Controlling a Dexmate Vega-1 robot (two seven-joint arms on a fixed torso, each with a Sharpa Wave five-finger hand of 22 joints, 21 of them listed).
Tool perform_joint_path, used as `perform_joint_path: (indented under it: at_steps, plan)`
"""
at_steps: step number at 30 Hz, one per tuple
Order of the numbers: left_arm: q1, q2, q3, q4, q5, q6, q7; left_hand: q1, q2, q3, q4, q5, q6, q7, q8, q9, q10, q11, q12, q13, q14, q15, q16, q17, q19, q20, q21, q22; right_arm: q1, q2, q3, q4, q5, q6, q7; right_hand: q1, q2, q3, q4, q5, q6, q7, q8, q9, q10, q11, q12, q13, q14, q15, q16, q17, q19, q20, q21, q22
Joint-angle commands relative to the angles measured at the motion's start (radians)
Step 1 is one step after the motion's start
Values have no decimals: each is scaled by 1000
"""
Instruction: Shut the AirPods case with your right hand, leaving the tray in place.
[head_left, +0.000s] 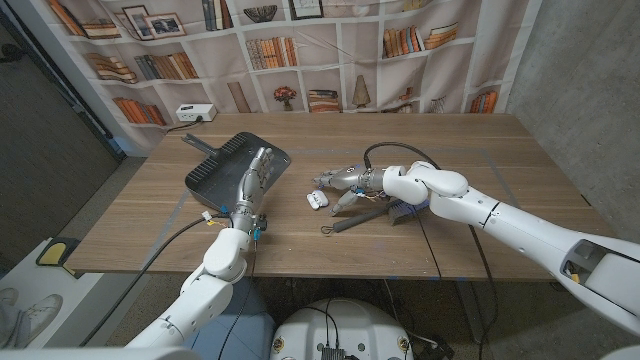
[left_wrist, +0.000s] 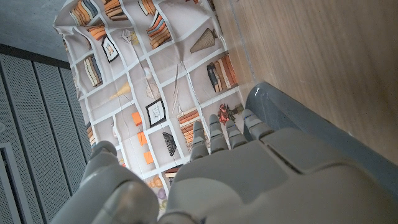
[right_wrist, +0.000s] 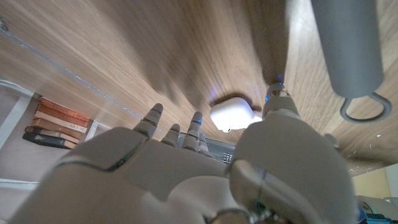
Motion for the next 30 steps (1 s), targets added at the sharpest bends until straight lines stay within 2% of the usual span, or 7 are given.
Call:
perform_joint_path:
  at_steps: [1, 2, 9, 15, 21, 30]
  plan:
    - [3, -4, 2, 13, -12, -9, -12, 13, 1, -4, 4, 5, -2, -2, 3, 2, 6, 3, 8, 4, 8, 0, 3, 3, 3, -2, -2, 2, -17, 6, 5, 21, 8, 8, -57, 12, 0, 4, -7, 5, -194, -13, 9, 1, 10, -1, 9, 3, 8, -35, 12, 2, 13, 1, 6, 0]
    - [3, -4, 2, 13, -13, -8, -12, 13, 1, -5, 4, 5, -3, -3, 3, 2, 7, 2, 8, 4, 8, 0, 3, 4, 3, -1, -2, 2, -18, 6, 5, 23, 10, 10, -62, 17, 2, 4, -6, 5, -189, -13, 8, 0, 55, -4, 33, 9, 14, -38, 9, 2, 20, -2, 4, 0]
    - [7, -2, 0, 17, -18, -14, -17, 13, 2, -6, 5, 6, -2, -2, 3, 2, 8, 2, 9, 4, 8, -1, 3, 4, 1, -2, -2, 2, -27, 11, 7, 36, 18, 8, -94, 27, 3, 4, -7, 6, -164, -20, 12, 0, 86, -6, 56, 17, 39, -45, 12, 1, 43, -4, 7, 0]
    - [12, 3, -3, 16, -24, -13, -22, 14, 3, -7, 6, 6, -3, -1, 3, 2, 10, 1, 9, 4, 8, 0, 3, 4, 0, -3, -2, 2, -29, 12, 6, 41, 22, 8, -106, 31, 12, 7, -5, 6, -151, -26, 13, 0, 97, -13, 66, 21, 50, -54, 12, 2, 51, -12, 7, 0]
    - [20, 5, -5, 13, -13, -22, -16, 15, 2, -9, 6, 6, -11, -3, 0, 2, 6, 2, 7, 4, 4, 0, 1, 4, -1, -2, -3, 2, -36, 10, 8, 39, 25, 5, -121, 41, 42, 19, 0, 6, -145, -36, 12, -1, 100, -22, 75, 26, 54, -61, 10, 3, 54, -24, 4, 0]
    - [37, 3, -8, 6, -12, -31, -9, 21, 4, -9, 5, 7, -14, -4, 0, 2, 5, 1, 7, 4, 2, -1, 0, 3, -1, -3, -3, 2, -39, 10, 4, 42, 22, 7, -132, 67, 49, 27, -11, 5, -139, -35, 10, -1, 101, -24, 83, 31, 58, -63, 6, 2, 59, -25, 2, 0]
